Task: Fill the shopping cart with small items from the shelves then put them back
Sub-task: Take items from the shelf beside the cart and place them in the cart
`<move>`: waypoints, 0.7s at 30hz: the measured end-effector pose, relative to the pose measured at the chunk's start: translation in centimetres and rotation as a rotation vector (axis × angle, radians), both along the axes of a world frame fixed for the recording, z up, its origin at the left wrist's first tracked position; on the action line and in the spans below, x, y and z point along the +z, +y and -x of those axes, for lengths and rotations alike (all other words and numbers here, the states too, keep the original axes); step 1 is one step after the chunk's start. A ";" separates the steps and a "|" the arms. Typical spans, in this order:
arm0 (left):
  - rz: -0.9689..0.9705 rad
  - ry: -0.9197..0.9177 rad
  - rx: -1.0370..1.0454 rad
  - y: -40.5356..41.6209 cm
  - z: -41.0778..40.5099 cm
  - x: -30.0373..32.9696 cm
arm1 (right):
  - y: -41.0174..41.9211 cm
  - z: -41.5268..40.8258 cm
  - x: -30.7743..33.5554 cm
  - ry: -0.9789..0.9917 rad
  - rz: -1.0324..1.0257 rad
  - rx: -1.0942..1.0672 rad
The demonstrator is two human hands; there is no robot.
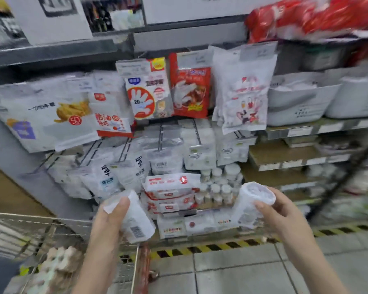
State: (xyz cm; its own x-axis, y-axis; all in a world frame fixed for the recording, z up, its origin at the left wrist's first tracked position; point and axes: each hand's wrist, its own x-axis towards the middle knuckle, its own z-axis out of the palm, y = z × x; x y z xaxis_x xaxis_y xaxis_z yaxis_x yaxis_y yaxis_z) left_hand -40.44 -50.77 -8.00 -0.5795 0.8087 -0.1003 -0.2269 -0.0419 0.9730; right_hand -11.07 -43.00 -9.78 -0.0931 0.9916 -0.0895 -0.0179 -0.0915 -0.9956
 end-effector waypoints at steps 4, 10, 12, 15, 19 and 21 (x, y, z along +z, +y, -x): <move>0.004 -0.137 -0.102 6.0 -10.0 -0.3 | 2.0 -10.0 0.4 -0.011 -0.007 -0.127; 0.003 -0.150 -0.351 13.1 -23.1 0.6 | 3.2 -22.4 1.0 -0.002 -0.030 -0.330; 0.001 -0.129 -0.412 14.6 -26.4 1.4 | 3.5 -25.6 1.2 0.004 -0.041 -0.366; 0.004 -0.089 -0.460 16.8 -29.1 2.4 | 4.7 -28.9 1.3 0.000 -0.037 -0.433; 0.008 -0.037 -0.458 20.9 -31.2 2.6 | 7.9 -31.3 0.8 0.055 0.003 -0.476; -0.011 -0.002 -0.472 23.4 -32.3 2.7 | 10.0 -32.0 0.8 0.060 0.027 -0.450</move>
